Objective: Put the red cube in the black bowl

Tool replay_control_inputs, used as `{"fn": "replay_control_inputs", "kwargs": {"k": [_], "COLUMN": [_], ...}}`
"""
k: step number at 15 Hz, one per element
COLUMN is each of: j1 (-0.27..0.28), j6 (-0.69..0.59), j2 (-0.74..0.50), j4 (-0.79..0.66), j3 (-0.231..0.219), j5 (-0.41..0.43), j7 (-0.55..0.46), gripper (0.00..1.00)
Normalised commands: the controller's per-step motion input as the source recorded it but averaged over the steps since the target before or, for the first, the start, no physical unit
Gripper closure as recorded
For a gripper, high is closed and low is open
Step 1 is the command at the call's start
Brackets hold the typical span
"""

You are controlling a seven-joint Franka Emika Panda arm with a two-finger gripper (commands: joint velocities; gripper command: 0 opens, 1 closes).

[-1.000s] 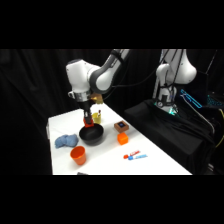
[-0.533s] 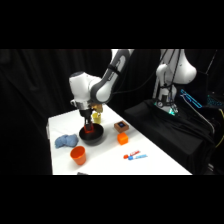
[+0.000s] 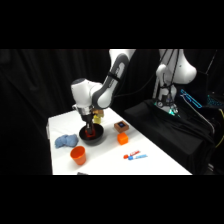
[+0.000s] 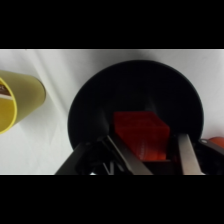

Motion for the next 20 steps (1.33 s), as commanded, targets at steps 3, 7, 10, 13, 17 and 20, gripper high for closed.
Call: {"fn": "replay_control_inputs", "kwargs": {"k": [3, 7, 10, 13, 17, 20], "j1": [0.044, 0.062, 0.063, 0.035, 0.004, 0.031], "j6": [-0.1, -0.29, -0.49, -0.51, -0.44, -0.29], "j2": [-0.11, -0.32, -0.44, -0.43, -0.35, -0.22], "j4": [0.06, -0.02, -0.01, 0.02, 0.04, 0.07], "j3": [-0.035, -0.041, -0.039, -0.024, 0.01, 0.012], "j5": [0.069, 0.042, 0.01, 0.005, 0.057, 0.014], "j7": [0.03, 0.03, 0.03, -0.01, -0.1, -0.01], "gripper": [0.0, 0.0, 0.0, 0.0, 0.0, 0.0]}}
